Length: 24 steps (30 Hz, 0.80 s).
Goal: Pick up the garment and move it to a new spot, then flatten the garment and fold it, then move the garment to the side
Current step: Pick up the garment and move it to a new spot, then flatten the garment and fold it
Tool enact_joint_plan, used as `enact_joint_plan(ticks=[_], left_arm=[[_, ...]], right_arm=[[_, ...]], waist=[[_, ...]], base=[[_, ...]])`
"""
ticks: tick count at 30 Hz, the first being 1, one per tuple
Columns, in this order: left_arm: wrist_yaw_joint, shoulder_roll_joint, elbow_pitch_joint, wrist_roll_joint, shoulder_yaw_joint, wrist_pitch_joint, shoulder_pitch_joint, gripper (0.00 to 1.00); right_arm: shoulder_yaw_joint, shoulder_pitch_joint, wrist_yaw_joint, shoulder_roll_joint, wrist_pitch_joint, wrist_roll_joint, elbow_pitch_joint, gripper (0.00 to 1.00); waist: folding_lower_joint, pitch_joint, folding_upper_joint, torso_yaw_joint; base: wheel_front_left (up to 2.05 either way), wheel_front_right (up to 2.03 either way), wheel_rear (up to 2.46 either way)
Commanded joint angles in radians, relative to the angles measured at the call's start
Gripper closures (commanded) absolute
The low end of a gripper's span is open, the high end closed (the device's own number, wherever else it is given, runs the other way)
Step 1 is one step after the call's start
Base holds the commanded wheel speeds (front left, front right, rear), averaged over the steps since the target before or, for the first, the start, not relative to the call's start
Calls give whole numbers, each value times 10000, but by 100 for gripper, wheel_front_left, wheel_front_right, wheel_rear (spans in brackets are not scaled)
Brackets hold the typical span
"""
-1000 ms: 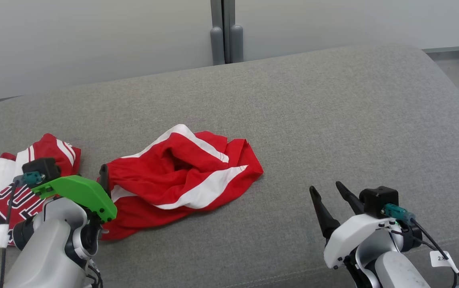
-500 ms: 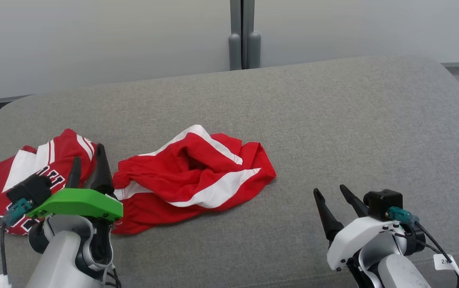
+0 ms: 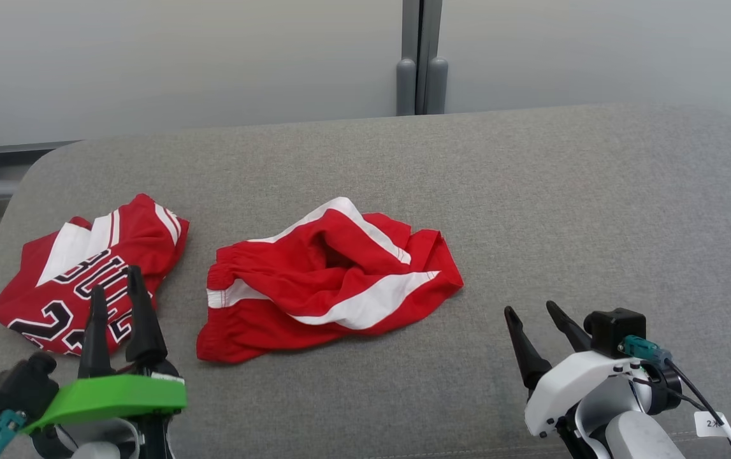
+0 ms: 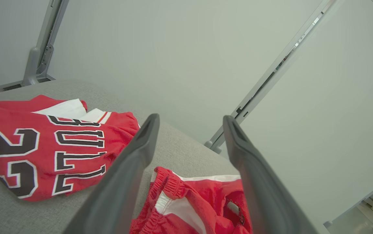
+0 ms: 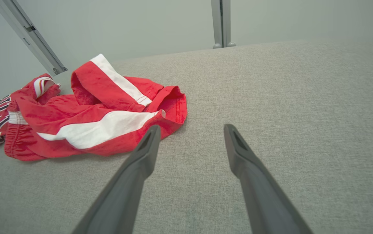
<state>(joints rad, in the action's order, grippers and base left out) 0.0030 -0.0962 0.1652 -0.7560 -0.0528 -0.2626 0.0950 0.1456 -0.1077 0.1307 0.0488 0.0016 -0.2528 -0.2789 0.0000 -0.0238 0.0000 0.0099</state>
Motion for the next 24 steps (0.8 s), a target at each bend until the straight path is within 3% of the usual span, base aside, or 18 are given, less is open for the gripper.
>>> enact_joint_plan(ticks=[1,6,10,24], left_arm=[[-143,124,-177,216,143,-21,-357,0],[-419,293,-340,1299,86,-15,-1273,0],[-400,216,-263,2168,-185,-16,-1668,0],[-332,3,-99,3257,-876,12,-1862,0]], right_arm=[[1,94,1,28,-16,-67,-8,0],[12,144,1,28,5,-23,-9,0],[-29,176,1,28,49,46,-20,0],[-453,-376,1,31,684,513,-484,0]], waist=[[0,-19,0,99],[0,-19,0,326],[0,-23,0,520],[0,-45,0,1315]], base=[[0,0,0],[0,0,0],[0,0,0],[0,0,0]])
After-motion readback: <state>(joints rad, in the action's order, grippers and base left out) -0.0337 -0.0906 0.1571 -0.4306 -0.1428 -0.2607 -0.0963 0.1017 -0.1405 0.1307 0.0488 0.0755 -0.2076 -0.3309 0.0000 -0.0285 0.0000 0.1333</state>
